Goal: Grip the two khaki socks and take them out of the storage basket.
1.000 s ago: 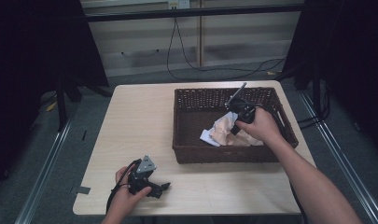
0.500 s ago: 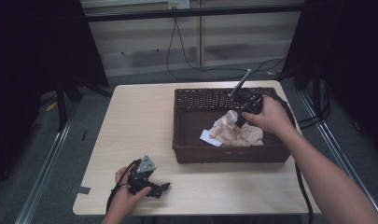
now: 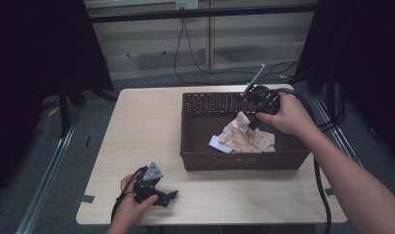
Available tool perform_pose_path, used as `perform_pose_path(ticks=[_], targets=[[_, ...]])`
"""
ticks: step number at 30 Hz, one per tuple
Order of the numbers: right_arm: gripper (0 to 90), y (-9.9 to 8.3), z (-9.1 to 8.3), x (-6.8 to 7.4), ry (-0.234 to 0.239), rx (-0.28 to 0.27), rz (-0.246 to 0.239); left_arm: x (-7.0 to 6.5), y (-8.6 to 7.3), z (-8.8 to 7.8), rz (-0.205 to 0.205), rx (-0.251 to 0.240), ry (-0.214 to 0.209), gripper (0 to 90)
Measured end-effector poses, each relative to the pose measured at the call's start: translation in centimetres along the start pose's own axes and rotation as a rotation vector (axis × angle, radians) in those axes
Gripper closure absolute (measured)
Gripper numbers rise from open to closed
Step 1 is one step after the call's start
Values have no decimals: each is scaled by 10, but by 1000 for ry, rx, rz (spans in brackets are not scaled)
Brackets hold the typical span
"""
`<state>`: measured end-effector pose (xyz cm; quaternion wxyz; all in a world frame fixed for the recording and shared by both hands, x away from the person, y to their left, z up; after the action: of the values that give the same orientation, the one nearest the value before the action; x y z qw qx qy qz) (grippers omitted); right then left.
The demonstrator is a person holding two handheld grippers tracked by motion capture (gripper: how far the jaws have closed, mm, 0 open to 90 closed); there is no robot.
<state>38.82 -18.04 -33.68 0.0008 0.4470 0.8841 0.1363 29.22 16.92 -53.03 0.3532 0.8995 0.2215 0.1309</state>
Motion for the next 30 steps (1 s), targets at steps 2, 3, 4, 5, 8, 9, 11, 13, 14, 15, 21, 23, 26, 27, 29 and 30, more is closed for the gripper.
perform_pose_path(ticks=[2,3,4,5,8,9,11,13,14,15,21,23,26,27,29,30], targets=[[890,0,-9,2,-11,-2,-16,0,0,0,1,0,0,0],[889,0,-12,3,-7,-6,-18,0,0,0,1,1,0,0],[890,0,-15,3,-9,-16,-27,0,0,0,1,1,0,0],[890,0,-15,3,-9,-16,-27,0,0,0,1,1,0,0],[890,-1,-30,5,2,-36,-33,0,0,0,1,1,0,0],[889,-1,-34,5,5,-44,-31,0,0,0,1,1,0,0],[889,-2,-39,6,12,-48,-29,0,0,0,1,1,0,0],[889,-3,-42,6,17,-53,-38,0,0,0,1,1,0,0],[889,-4,-44,5,21,-54,-44,0,0,0,1,1,0,0],[889,-5,-47,7,20,-56,-38,0,0,0,1,1,0,0],[889,-10,-58,11,27,-62,-65,0,0,0,1,1,0,0],[889,-12,-60,12,38,-59,-65,0,0,0,1,1,0,0],[889,-15,-60,13,34,-50,-83,0,0,0,1,1,0,0],[889,-16,-60,13,34,-49,-87,0,0,0,0,1,0,0],[889,-17,-61,15,40,-48,-87,0,0,0,1,1,0,0],[889,-18,-62,16,43,-46,-88,0,0,0,1,1,0,0]])
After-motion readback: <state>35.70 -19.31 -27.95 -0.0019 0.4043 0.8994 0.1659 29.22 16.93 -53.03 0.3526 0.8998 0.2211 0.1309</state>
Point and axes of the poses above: each handheld gripper's, and its own axes: z roughly forward along the jaws, y roughly out of its top, x roughly to its left, the point moved 3 cm from there along z, roughly forward along the jaws, and after that the axes turned 8 degrees about z, right-handed, at the moved point
